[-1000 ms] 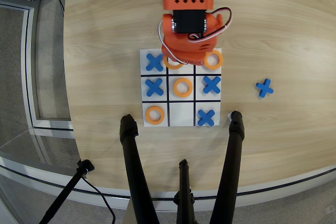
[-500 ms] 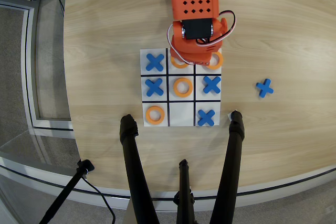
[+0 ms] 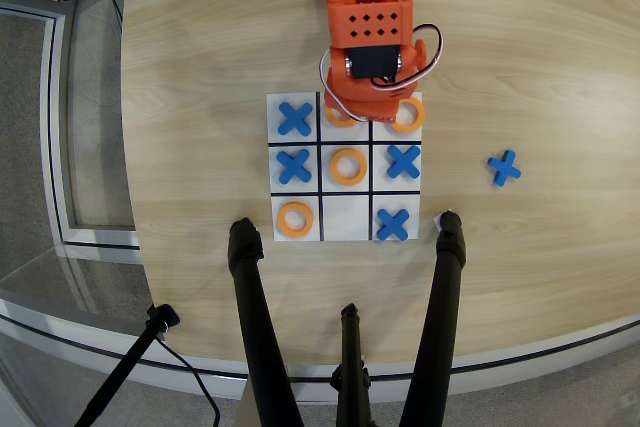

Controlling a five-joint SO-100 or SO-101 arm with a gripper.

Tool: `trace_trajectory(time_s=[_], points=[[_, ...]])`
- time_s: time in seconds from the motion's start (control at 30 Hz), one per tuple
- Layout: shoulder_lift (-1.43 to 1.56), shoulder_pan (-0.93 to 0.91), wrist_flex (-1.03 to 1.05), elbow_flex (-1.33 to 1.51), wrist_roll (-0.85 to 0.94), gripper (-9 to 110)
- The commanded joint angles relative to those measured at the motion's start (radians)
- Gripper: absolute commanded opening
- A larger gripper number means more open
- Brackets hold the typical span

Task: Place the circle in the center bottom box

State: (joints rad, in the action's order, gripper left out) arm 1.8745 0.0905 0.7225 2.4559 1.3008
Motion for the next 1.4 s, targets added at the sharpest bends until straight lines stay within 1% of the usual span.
trace_trajectory(time_s=[0.0, 0.5, 0.63, 0.83, 0.93, 1.07, 1.37], points=[[-0.028, -0.015, -0.034, 0.009, 0.006, 0], [-0.026, -0.008, -0.029, 0.012, 0.009, 0], [-0.025, -0.008, -0.029, 0.012, 0.012, 6], [-0.017, -0.011, -0.011, 0.003, 0.012, 9], [0.000, -0.017, 0.057, -0.046, 0.012, 9], [0.028, -0.035, 0.192, -0.186, 0.012, 11], [0.121, -0.072, 0.529, -0.660, 0.043, 11]])
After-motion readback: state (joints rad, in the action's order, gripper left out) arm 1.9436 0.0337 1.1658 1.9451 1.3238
